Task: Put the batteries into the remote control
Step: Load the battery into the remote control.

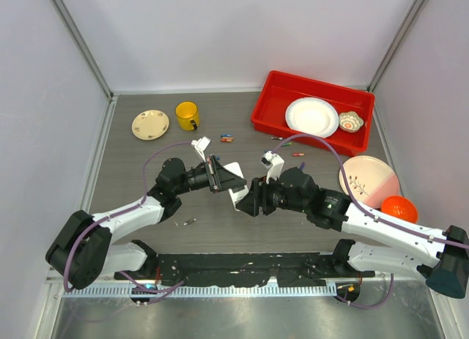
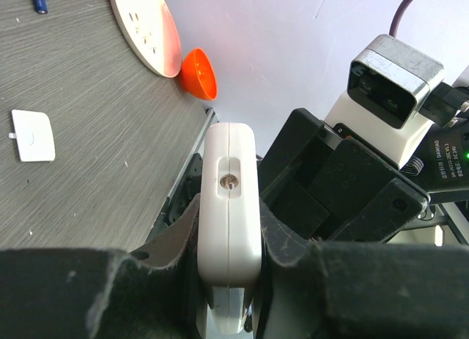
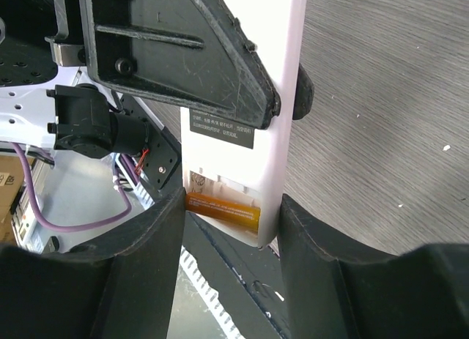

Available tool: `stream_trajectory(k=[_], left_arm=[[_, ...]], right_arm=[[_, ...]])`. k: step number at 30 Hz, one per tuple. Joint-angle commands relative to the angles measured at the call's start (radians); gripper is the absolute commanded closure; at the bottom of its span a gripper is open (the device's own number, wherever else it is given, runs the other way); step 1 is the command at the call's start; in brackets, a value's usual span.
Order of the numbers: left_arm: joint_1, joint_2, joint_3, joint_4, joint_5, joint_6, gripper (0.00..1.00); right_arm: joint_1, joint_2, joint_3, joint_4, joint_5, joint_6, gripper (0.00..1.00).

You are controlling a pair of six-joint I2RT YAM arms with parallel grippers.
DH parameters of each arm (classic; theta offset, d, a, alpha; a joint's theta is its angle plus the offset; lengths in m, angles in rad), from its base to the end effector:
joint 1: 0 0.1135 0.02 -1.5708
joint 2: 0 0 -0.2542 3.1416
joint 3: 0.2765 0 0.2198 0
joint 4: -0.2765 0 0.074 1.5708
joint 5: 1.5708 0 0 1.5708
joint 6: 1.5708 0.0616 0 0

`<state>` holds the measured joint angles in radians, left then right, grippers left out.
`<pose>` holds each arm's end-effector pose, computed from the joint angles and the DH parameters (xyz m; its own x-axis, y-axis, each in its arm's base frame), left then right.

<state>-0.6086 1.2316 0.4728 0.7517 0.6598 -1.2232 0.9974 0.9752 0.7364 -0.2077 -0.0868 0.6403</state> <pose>0.1858 -0.1755 0.2504 -0.8995 -0.2786 -0.3365 0.3197 0.1053 -0.9417 0.1144 0.1870 0.2738 -0.7132 -0.0072 -0.7009 -0.5652 0.5974 0.5689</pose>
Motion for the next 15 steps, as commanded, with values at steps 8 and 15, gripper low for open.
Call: stream_trajectory(k=[8,15], left_arm=[[-0.002,-0.030,0.032,0.078,0.015,-0.009,1.00],[-0.002,-0.031,0.033,0.081,0.014,-0.012,1.00]], right_arm=[[-0.006,-0.010,-0.022,0.017,0.030,-0.002,0.61],[-0.011,-0.012,-0.031,0.016,0.032,0.001,0.80]])
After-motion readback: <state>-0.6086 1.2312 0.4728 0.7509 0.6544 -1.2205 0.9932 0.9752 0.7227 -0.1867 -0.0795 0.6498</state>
